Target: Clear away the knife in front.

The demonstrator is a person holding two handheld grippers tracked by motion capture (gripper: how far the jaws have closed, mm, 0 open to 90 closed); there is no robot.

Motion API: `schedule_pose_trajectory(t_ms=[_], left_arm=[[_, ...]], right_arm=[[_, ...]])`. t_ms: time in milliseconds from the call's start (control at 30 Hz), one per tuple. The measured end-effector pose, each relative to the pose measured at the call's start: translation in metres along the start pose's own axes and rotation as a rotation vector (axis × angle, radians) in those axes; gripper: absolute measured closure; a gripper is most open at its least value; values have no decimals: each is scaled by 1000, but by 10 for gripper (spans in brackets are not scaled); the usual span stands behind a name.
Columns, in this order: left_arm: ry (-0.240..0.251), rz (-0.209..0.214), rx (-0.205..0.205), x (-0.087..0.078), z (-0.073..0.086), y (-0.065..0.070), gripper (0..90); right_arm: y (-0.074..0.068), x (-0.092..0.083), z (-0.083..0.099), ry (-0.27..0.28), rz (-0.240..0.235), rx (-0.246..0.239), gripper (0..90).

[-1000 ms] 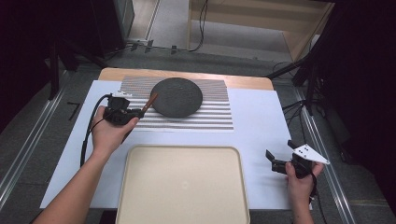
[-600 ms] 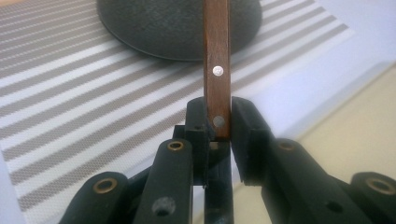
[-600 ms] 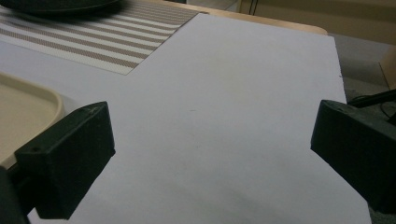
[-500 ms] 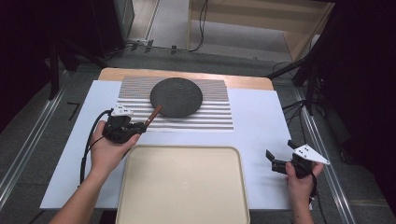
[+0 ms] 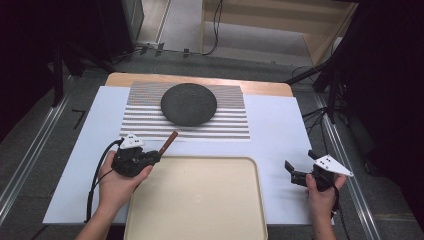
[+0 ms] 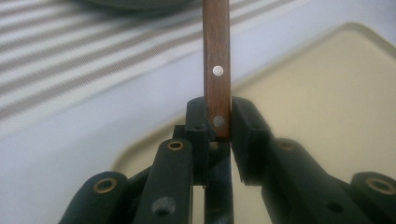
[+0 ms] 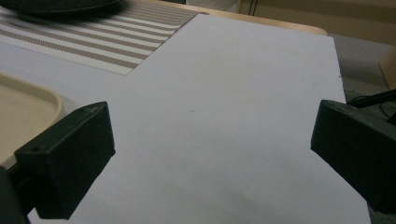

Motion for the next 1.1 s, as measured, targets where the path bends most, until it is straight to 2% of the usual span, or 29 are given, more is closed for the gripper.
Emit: schedule_pose_trajectory(t_ms=[133, 467, 567, 700, 800, 867, 900, 967, 1000, 1033, 1067, 1100], left_arm=[[-25, 5, -3, 2, 18, 8, 767], [-47, 27, -72, 0, 51, 12, 767], [-47, 33, -104, -1, 60, 12, 767], [-57, 31, -114, -2, 72, 15, 766], [-43, 7, -120, -4, 75, 15, 764], [-42, -9, -109, -5, 75, 14, 760], [-29, -17, -100, -5, 73, 13, 743], [12, -27, -83, -5, 68, 12, 643], [30, -21, -80, -5, 65, 12, 626], [44, -15, -78, -5, 62, 12, 630], [50, 5, -64, -5, 57, 15, 669], [38, 24, -42, -3, 55, 18, 753]], right_arm=[[0, 0, 0, 0, 0, -2, 0], [0, 0, 0, -2, 2, -2, 0], [0, 0, 0, -1, 3, -2, 0], [0, 0, 0, -2, 5, -2, 0], [0, 0, 0, -2, 5, -2, 0], [0, 0, 0, -1, 4, -2, 0], [0, 0, 0, -1, 4, -2, 0], [0, 0, 0, -2, 5, -2, 0], [0, 0, 0, -2, 6, -2, 0], [0, 0, 0, -3, 6, -2, 0], [0, 0, 0, -3, 6, -2, 0], [0, 0, 0, -3, 6, -2, 0]])
Point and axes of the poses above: each handheld gripper's, and its own axes: x roughly forward along the jaws, z roughly out of its underside, y roughly to its right, the point moved 6 cm from there along x, roughly forward along the jaws, and after that the axes turned 2 degrees about -z, right-handed, at the moved point
